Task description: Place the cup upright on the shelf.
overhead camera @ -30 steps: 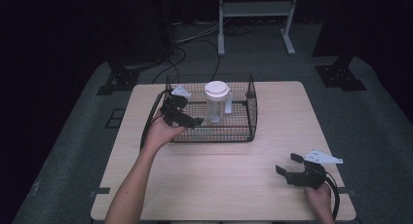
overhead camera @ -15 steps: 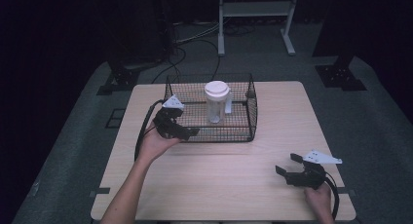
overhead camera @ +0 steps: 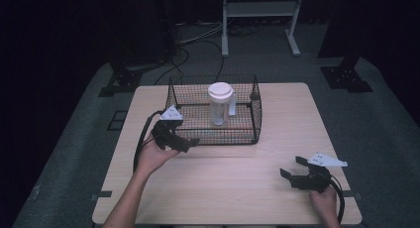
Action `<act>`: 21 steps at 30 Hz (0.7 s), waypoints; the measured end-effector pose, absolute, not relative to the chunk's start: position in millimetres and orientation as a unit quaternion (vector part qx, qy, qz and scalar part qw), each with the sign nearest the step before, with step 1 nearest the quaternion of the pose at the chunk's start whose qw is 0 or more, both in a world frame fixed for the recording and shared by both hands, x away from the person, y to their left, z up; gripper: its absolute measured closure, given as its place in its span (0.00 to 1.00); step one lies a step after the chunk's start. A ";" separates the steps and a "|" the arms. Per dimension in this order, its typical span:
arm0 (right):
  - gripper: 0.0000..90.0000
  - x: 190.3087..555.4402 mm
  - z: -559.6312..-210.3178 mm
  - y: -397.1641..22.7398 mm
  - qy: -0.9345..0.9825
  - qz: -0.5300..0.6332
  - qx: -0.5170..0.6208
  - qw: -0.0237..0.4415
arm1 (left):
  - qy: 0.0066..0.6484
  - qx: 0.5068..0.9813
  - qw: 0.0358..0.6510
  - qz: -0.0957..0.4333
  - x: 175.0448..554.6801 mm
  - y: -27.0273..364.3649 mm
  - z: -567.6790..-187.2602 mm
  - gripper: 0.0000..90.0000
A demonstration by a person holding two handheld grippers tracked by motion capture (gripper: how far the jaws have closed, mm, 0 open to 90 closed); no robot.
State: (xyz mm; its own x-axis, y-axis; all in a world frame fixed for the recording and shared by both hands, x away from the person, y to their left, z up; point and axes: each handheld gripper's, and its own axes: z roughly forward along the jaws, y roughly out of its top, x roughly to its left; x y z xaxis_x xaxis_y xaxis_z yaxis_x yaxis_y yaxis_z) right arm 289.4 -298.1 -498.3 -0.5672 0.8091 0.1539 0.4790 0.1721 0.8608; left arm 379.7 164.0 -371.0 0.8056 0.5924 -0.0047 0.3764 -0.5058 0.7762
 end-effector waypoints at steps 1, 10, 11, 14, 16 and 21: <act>0.14 289.4 -498.3 -298.2 0.746 0.477 0.432 0.173 | 0.284 0.857 0.411 0.131 378.5 164.8 -372.3 0.01; 0.14 289.4 -498.2 -298.2 0.746 0.476 0.432 0.174 | 0.283 0.853 0.419 0.133 367.6 171.2 -376.5 0.01; 0.14 289.4 -498.2 -298.2 0.746 0.476 0.432 0.174 | 0.284 0.851 0.423 0.130 366.0 171.6 -377.0 0.01; 0.14 289.3 -498.1 -298.2 0.745 0.476 0.434 0.174 | 0.280 0.852 0.423 0.131 360.8 173.2 -378.8 0.01; 0.14 289.4 -498.1 -298.2 0.744 0.476 0.435 0.174 | 0.280 0.852 0.423 0.132 357.2 175.0 -380.7 0.01; 0.14 289.5 -498.2 -297.8 0.746 0.474 0.434 0.174 | 0.282 0.848 0.429 0.131 349.8 180.6 -386.5 0.01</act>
State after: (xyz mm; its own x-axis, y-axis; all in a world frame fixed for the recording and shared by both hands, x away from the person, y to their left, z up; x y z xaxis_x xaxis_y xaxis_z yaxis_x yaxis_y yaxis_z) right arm 289.5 -297.8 -498.2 -0.5619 0.8131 0.1521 0.4825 0.1728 0.8587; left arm 349.8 180.6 -386.5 0.8061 0.5914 -0.0192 0.3660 -0.4729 0.8015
